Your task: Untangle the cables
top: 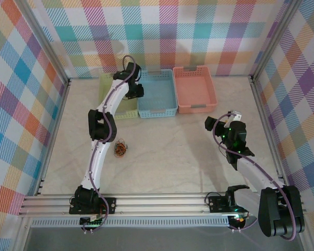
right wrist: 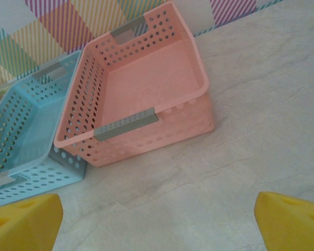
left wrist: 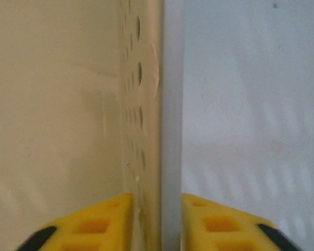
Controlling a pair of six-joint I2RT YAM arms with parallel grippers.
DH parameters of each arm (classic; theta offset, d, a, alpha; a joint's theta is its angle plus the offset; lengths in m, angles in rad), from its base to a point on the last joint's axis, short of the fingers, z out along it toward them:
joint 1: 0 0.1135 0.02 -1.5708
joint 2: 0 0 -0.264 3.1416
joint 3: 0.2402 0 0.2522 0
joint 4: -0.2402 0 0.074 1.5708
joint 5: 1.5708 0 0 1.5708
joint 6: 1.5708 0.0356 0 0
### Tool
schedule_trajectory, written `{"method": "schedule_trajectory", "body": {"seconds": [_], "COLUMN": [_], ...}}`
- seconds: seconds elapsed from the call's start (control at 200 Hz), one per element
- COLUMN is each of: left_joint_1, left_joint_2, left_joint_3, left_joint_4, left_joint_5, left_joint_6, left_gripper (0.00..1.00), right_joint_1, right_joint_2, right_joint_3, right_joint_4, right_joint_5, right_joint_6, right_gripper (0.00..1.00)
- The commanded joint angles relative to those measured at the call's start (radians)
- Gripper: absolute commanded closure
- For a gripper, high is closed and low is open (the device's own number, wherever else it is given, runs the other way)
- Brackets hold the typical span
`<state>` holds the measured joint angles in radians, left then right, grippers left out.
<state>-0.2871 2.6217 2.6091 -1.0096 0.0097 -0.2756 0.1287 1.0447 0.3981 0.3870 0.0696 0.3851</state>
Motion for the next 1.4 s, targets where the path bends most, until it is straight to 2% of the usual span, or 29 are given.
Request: {"method": "schedule_trajectory", "body": {"seconds": [0.0,0.055,0.16,0.305,0.405,0.53,0.67,0.795,0.885,0.96,1.025,1.085,1.19,1.395], "left_joint_1": [-0.015,-0.015,-0.015,-0.014,-0.015,-0.015,-0.015,-0.015,-0.025,-0.027,-0.028,-0.027,-0.027,-0.03], "left_joint_2": [-0.017,-0.056,-0.147,-0.321,-0.537,-0.866,-1.157,-1.306,-1.396,-1.472,-1.523,-1.533,-1.486,-1.37], "left_joint_3": [0.02,0.019,0.016,-0.065,-0.334,-0.833,-1.267,-1.514,-1.703,-1.804,-1.875,-1.917,-1.951,-1.909], "left_joint_4": [0.038,0.038,0.039,0.033,0.123,0.352,0.491,0.469,0.525,0.514,0.506,0.517,0.559,0.585], "left_joint_5": [-0.024,-0.046,-0.09,-0.173,-0.192,-0.156,-0.155,-0.093,-0.053,-0.092,-0.163,-0.172,-0.123,-0.059], "left_joint_6": [0.006,0.01,0.017,0.009,-0.04,-0.12,-0.238,-0.353,-0.399,-0.406,-0.41,-0.411,-0.423,-0.428], "left_gripper": [0.53,0.4,0.27,0.24,0.24,0.23,0.19,0.2,0.22,0.21,0.19,0.18,0.17,0.21], "right_joint_1": [0.006,0.006,0.005,0.006,0.006,0.006,0.005,0.006,0.005,0.005,0.005,0.006,0.006,0.006], "right_joint_2": [0.003,0.003,0.006,0.002,-0.004,-0.017,-0.013,-0.008,0.001,0.005,0.007,0.007,0.005,-0.001], "right_joint_3": [0.014,0.015,0.015,0.013,0.012,-0.002,0.002,0.004,0.007,0.01,0.012,0.011,0.012,0.008], "right_joint_4": [0.013,0.014,0.016,0.013,0.015,0.032,0.027,0.032,0.031,0.03,0.03,0.027,0.024,0.015], "right_joint_5": [-0.011,-0.011,-0.014,-0.013,-0.011,-0.004,-0.01,-0.011,-0.015,-0.019,-0.021,-0.019,-0.019,-0.026], "right_joint_6": [0.006,0.006,0.006,0.007,0.009,0.012,0.015,0.018,0.017,0.018,0.019,0.019,0.019,0.016], "right_gripper": [0.06,0.06,0.06,0.06,0.06,0.06,0.06,0.06,0.06,0.06,0.06,0.06,0.06,0.06]}}
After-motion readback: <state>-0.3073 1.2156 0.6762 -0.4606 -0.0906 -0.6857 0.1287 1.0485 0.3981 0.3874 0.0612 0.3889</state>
